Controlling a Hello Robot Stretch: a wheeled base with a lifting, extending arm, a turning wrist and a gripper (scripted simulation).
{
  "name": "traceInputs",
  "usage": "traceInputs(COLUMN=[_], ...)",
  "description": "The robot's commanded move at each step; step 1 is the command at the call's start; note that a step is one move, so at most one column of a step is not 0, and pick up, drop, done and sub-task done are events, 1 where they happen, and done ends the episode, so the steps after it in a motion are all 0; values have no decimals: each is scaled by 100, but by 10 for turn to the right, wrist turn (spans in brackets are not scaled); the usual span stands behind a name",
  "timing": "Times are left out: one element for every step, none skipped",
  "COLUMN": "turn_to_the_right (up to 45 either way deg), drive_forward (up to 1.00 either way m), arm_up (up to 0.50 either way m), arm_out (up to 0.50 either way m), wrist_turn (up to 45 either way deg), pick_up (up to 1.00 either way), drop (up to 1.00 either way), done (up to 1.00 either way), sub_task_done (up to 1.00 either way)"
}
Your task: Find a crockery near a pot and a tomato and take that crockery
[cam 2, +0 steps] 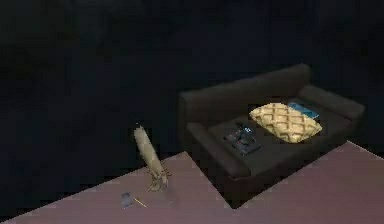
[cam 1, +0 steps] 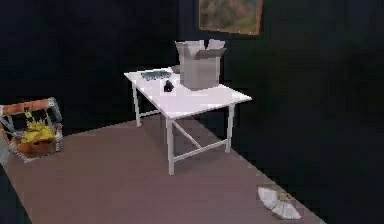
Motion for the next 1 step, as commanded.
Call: traceInputs(turn_to_the_right=[-450], drive_forward=[0], arm_up=[0], arm_out=[0], wrist_turn=[0], pick_up=[0], drop=[0], done=[0], sub_task_done=[0])
